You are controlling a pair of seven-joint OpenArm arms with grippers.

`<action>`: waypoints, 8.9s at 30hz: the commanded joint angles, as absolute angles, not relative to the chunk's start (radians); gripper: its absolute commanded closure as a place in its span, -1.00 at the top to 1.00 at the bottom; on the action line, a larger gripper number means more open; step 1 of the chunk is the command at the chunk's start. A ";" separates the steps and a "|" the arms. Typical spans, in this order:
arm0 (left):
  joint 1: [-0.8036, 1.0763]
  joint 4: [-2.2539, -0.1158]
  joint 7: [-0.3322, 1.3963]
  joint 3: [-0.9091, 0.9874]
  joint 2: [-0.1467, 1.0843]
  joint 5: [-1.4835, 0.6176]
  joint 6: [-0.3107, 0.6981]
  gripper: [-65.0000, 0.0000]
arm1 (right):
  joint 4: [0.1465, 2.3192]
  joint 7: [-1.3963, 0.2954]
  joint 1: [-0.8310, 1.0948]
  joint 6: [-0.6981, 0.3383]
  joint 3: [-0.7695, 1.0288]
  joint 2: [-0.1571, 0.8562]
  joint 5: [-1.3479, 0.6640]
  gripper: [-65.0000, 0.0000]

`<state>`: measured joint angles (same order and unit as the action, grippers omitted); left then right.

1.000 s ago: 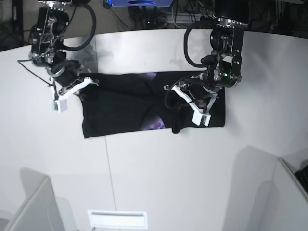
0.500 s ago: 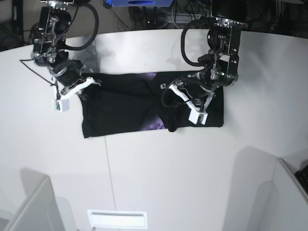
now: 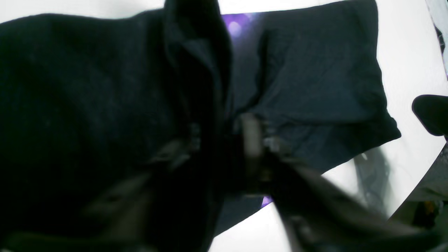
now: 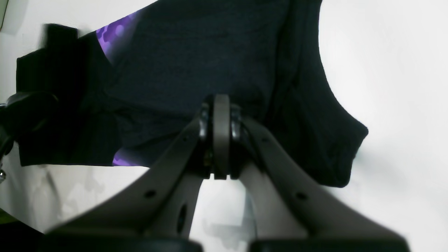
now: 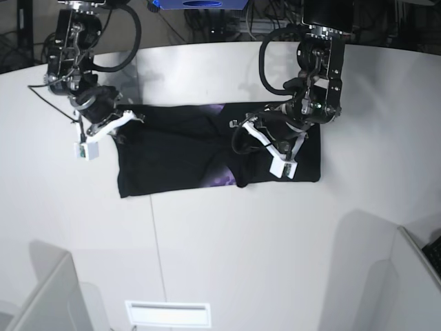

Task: Fold the T-shirt properly
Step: 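Fold the strip's end held by the left gripper toward the right gripper, then release the strip and move both grippers to the folded bundle's ends, then grasp the bundle ends and fold them together toward the middle, then hold the bundle with the right gripper and press it flat, then release with the right gripper and grasp the bundle edge with the left gripper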

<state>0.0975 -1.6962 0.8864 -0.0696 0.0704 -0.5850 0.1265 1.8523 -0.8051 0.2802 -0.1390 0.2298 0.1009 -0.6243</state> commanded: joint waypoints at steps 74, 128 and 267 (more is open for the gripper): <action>0.295 -1.719 0.863 0.461 0.283 -0.542 0.130 -1.00 | 1.245 -0.923 -0.059 -0.145 0.039 0.321 -0.970 0.28; -0.015 -1.457 0.862 -0.056 0.197 -0.381 0.128 -1.00 | 1.886 -1.130 -0.031 -0.137 0.036 -0.044 -0.380 -1.00; 0.346 -1.867 0.958 0.483 0.206 -0.923 0.131 -1.00 | 1.899 -0.768 0.062 0.105 -0.378 0.061 -0.386 -1.00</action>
<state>0.3489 -1.8469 0.9726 0.4797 0.1944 -0.9077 0.1272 1.8709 -0.7910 0.0769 0.1158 -0.3759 0.0708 -0.3679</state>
